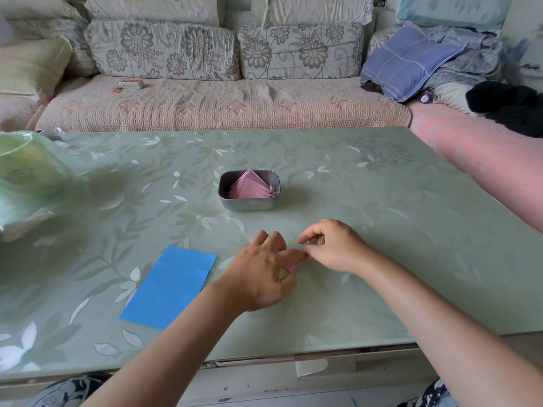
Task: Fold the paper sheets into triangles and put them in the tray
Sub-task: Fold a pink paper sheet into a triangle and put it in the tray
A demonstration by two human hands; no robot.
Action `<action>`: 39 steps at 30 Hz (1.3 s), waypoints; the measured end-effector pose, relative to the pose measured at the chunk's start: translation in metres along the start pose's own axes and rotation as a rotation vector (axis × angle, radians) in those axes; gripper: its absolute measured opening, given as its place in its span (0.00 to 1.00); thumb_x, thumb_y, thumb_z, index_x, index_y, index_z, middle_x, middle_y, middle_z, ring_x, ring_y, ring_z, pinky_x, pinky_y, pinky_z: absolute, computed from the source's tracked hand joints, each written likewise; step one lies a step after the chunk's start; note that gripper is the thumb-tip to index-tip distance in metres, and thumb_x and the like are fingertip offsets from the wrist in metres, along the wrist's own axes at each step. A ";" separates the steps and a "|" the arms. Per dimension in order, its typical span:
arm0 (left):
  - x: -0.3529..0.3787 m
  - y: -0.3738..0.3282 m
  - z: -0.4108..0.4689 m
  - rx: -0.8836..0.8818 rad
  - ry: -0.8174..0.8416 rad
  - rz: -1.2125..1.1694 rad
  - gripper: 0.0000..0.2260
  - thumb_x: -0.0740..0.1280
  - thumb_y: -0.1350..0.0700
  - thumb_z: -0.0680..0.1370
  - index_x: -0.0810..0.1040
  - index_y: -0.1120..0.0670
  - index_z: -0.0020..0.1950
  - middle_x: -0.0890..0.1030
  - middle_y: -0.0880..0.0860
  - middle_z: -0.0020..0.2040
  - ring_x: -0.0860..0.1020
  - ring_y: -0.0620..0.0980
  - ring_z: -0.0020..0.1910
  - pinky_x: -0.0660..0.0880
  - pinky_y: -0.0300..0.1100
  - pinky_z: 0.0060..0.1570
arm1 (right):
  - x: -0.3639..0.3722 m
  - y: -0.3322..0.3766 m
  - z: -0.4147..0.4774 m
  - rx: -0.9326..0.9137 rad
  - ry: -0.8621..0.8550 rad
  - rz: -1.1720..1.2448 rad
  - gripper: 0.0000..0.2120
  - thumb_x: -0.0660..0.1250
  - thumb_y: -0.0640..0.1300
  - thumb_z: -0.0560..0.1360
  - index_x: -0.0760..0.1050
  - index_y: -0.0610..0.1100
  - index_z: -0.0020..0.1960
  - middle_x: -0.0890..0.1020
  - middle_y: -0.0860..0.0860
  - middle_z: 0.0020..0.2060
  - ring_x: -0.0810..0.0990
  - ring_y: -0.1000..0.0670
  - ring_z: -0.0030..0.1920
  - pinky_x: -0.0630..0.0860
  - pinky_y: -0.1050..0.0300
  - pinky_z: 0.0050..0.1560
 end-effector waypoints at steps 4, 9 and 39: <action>-0.003 0.001 -0.003 -0.013 0.006 -0.086 0.22 0.55 0.46 0.73 0.77 0.40 0.65 0.72 0.47 0.55 0.67 0.50 0.54 0.66 0.39 0.58 | 0.003 0.000 -0.001 -0.014 -0.027 -0.008 0.09 0.78 0.47 0.69 0.79 0.58 0.43 0.76 0.59 0.41 0.74 0.63 0.38 0.66 0.76 0.38; -0.008 0.001 -0.011 -0.008 0.020 -0.165 0.20 0.56 0.47 0.73 0.79 0.44 0.60 0.73 0.46 0.56 0.68 0.49 0.56 0.68 0.42 0.60 | 0.003 0.001 0.001 0.020 -0.026 -0.019 0.10 0.77 0.45 0.70 0.79 0.59 0.41 0.77 0.59 0.41 0.74 0.64 0.39 0.66 0.75 0.37; -0.005 0.005 -0.003 -0.028 -0.063 -0.119 0.12 0.71 0.47 0.76 0.76 0.48 0.57 0.75 0.47 0.54 0.71 0.48 0.54 0.71 0.43 0.56 | -0.003 0.003 -0.004 -0.028 -0.079 -0.049 0.16 0.62 0.33 0.75 0.85 0.48 0.49 0.78 0.55 0.45 0.75 0.55 0.43 0.66 0.71 0.43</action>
Point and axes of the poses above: each hand's wrist, its own z-axis towards the middle knuckle, its own x-axis out of the palm, y = z × x, the point moved 3 cm from there along z, towards the middle knuckle
